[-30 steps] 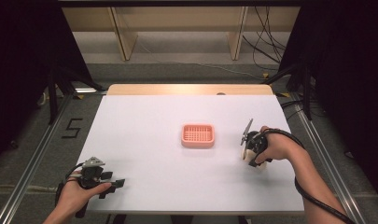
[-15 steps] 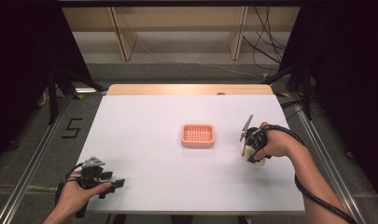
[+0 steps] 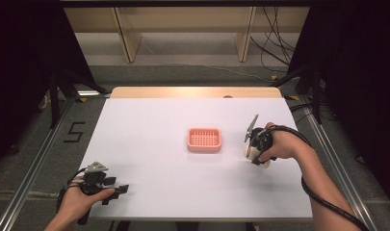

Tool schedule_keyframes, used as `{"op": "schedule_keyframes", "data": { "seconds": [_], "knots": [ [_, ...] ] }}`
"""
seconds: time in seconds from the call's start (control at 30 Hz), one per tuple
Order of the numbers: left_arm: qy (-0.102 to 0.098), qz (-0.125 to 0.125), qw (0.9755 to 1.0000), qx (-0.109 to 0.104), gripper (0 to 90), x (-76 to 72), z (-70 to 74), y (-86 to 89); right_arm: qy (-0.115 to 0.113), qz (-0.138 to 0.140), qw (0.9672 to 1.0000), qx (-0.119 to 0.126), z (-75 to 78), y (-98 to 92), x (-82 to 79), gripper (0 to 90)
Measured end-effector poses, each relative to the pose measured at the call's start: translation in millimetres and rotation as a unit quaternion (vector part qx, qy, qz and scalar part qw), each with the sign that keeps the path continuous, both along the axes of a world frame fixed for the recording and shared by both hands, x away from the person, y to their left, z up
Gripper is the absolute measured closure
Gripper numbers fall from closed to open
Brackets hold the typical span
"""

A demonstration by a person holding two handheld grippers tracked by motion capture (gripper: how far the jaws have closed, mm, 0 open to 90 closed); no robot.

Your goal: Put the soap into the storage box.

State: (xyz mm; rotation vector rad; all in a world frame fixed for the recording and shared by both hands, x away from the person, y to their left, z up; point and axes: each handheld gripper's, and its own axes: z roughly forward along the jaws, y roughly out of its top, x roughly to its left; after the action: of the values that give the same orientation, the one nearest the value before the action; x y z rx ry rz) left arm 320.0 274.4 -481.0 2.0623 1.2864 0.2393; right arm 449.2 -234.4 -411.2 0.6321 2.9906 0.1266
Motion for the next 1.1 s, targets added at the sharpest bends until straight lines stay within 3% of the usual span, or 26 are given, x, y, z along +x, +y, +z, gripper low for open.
{"op": "schedule_keyframes", "data": {
  "seconds": [0.03, 0.13, 0.47, 0.5, 0.53, 0.6, 0.63, 0.67, 0.7, 0.73, 0.8, 0.83, 1.1],
  "knots": [
    [0.000, 0.000, 1.0000, 0.000, 33.7, -0.1, 0.0, -0.1, -0.002, 0.013, 0.9999, 0.005, 0.4, 0.1, 2.5, 50.4],
    [0.000, 0.000, 1.0000, 0.000, 33.7, -0.1, 0.1, 0.0, -0.002, 0.019, 0.9998, 0.006, 0.7, 0.6, 4.6, 50.4],
    [0.000, -0.001, 1.0000, 0.000, 33.7, 0.0, 0.3, 0.0, -0.004, 0.010, 0.9999, 0.004, 2.8, 6.6, 5.1, 50.4],
    [0.003, -0.013, 0.9999, 0.009, 33.7, 0.3, 1.3, 2.0, -0.002, 0.024, 0.9997, 0.008, 2.1, 7.4, 7.1, 50.4],
    [0.002, -0.012, 0.9999, -0.001, 33.7, 0.6, 0.4, 1.5, -0.004, 0.016, 0.9999, 0.003, 2.5, 8.4, 6.5, 50.4],
    [0.002, -0.013, 0.9999, 0.000, 33.7, 0.7, 0.5, 1.7, -0.007, 0.014, 0.9999, 0.002, 3.6, 8.4, 6.7, 50.4],
    [0.001, -0.013, 0.9999, -0.001, 33.7, 0.6, 0.3, 1.6, -0.007, 0.028, 0.9996, 0.004, 3.0, 8.6, 9.7, 50.4],
    [0.002, -0.013, 0.9999, 0.000, 33.7, 0.6, 0.4, 1.6, -0.006, 0.016, 0.9999, 0.002, 3.9, 10.8, 8.2, 50.4],
    [0.002, -0.013, 0.9999, 0.000, 33.7, 0.6, 0.4, 1.6, -0.007, 0.027, 0.9996, 0.007, 3.3, 10.4, 10.1, 50.4],
    [0.002, -0.013, 0.9999, -0.001, 33.8, 0.6, 0.4, 1.6, -0.009, 0.016, 0.9998, 0.003, 4.7, 11.8, 8.8, 50.4],
    [0.002, -0.014, 0.9999, 0.000, 33.7, 0.6, 0.6, 1.7, -0.007, 0.026, 0.9996, 0.005, 4.8, 12.9, 11.0, 50.4],
    [0.001, -0.013, 0.9999, -0.001, 33.7, 0.5, 0.6, 1.6, -0.008, 0.015, 0.9998, 0.003, 6.1, 14.4, 9.5, 50.4],
    [0.001, -0.014, 0.9999, -0.001, 33.7, 0.6, 0.7, 1.6, -0.013, 0.025, 0.9996, 0.007, 7.6, 18.4, 13.0, 50.4]
  ]
}}
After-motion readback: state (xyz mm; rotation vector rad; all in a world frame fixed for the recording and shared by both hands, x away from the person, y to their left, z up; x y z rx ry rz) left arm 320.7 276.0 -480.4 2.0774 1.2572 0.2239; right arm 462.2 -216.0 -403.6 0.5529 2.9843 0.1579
